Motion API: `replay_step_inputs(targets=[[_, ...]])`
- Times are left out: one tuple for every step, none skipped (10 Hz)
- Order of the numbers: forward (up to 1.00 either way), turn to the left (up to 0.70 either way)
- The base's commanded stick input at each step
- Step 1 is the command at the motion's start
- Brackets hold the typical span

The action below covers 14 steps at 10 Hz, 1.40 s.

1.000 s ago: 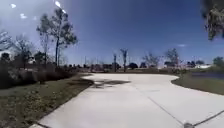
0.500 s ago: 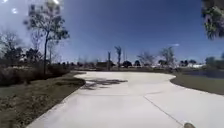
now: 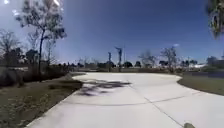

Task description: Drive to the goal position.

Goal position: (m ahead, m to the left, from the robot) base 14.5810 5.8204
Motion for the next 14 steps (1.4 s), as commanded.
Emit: replay_step_inputs(targets=[[1.0, 0.0], [1.0, 0.0], [1.0, 0.0], [1.0, 0.0], [1.0, 0.0], [1.0, 0.0], [1.0, 0.0], [1.0, 0.0], [1.0, 0.0], [1.0, 0.0], [1.0, 0.0], [1.0, 0.0], [1.0, 0.0], [1.0, 0.0]])
